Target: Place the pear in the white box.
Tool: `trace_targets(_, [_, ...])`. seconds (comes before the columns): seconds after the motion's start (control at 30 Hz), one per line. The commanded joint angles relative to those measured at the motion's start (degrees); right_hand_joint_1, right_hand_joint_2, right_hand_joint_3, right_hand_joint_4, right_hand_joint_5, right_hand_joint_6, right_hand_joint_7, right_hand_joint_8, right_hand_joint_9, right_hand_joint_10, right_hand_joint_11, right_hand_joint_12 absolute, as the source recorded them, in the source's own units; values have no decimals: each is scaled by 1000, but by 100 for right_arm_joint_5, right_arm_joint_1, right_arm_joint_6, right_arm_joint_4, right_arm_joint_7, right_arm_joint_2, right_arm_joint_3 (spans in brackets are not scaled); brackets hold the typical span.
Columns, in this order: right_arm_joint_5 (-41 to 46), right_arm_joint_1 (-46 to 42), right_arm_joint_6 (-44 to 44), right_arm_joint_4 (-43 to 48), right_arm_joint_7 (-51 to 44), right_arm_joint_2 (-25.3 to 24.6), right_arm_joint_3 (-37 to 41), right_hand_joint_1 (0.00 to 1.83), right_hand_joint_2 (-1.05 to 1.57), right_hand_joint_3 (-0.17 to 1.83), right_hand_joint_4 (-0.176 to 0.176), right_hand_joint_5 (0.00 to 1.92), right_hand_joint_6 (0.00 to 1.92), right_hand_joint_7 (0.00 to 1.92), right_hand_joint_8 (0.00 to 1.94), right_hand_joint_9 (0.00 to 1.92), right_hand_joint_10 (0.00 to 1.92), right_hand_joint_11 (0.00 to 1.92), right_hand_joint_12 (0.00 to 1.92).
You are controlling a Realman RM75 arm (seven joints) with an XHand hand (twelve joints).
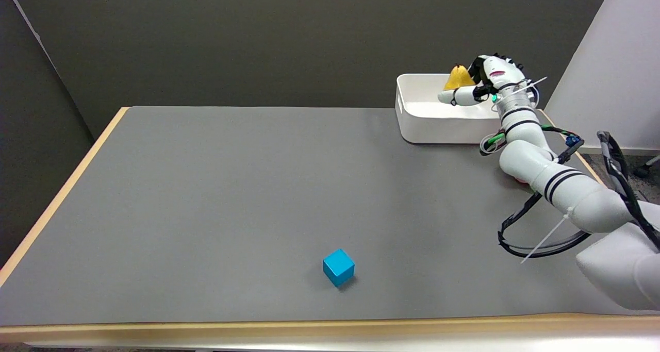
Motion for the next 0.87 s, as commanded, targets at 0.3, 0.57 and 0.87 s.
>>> trace_targets(0.3, [-10,-169,-605,1296,1070,318,-66,586,548,851,62,16,165,-1,-1,-1,-1,-1,182])
trace_targets(0.57, [-278,-1013,100,2851,1105,590,92,565,525,786,47,-1,88,-1,-1,-1,-1,-1,187])
trace_targets(0.87, [-1759,-3636,2703,6010,1449,741,242,351,578,968,59,86,381,104,290,38,596,-1,945])
